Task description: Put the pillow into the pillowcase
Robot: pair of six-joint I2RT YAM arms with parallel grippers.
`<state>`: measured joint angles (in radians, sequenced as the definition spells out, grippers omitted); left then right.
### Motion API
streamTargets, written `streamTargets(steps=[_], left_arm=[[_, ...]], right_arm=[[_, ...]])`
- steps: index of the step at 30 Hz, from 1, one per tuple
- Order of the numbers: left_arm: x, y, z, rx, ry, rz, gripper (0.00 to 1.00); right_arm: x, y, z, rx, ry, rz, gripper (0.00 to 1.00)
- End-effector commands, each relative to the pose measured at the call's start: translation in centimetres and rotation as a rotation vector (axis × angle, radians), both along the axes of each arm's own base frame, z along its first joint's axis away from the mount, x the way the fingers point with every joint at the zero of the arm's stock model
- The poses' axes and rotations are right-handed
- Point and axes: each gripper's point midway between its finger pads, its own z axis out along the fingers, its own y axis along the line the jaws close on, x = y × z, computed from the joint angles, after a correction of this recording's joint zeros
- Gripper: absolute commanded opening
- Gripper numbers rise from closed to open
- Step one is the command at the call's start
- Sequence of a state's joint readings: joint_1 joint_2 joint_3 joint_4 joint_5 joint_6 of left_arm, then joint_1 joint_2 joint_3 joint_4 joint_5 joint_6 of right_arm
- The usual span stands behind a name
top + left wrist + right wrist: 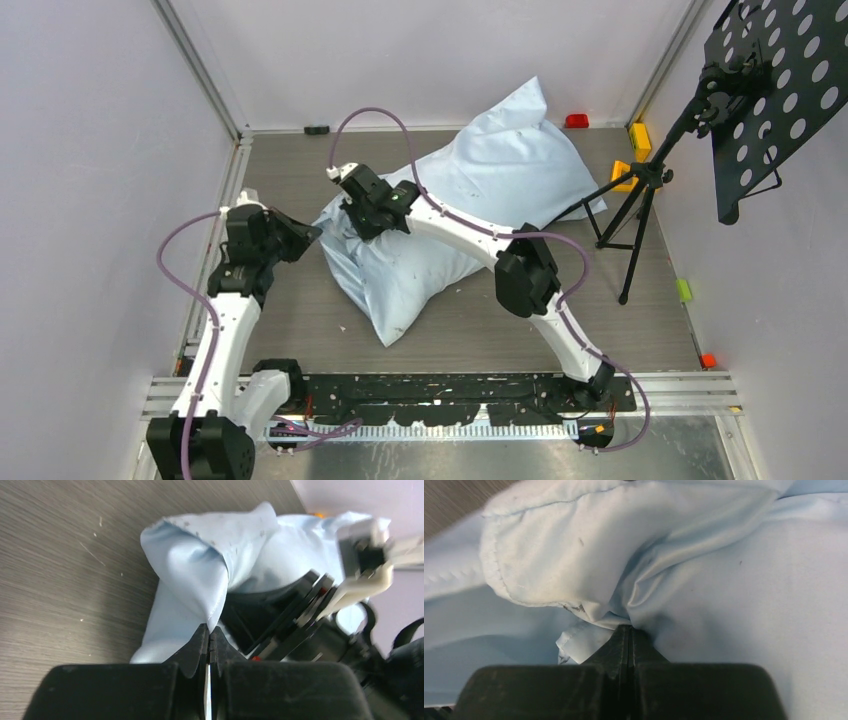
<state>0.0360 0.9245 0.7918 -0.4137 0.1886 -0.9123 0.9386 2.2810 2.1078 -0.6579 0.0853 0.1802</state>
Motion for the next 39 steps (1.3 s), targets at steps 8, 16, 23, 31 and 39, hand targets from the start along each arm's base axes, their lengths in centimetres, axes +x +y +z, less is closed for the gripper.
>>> streamTargets(steps=[8, 16, 23, 31, 39], left_arm=[[0.0, -3.1, -8.0, -0.115, 0.111, -0.131, 0.00], [2.3, -3.2, -8.7, -0.133, 0.153, -0.132, 0.00], [2.8, -3.4, -9.0, -0.155, 0.171, -0.123, 0.00], [3.2, -3.6, -8.9, -0.182, 0.172, -0.122, 0.00], [3.3, -3.7, -7.8, -0.183, 0.150, -0.127, 0.00]], right_arm=[[2.0, 1.7, 7.0, 0.298, 0.142, -0.153, 0.04], [0.7, -2.0, 11.9, 0.203, -0.035, -0.225, 0.39], [-4.3, -4.6, 11.2, -0.024, -0.309, -0.251, 0.46], [-6.3, -2.2, 8.9, -0.132, -0.401, -0.136, 0.53], [-4.2, -1.2, 7.8, -0.233, -0.495, -0.128, 0.56]])
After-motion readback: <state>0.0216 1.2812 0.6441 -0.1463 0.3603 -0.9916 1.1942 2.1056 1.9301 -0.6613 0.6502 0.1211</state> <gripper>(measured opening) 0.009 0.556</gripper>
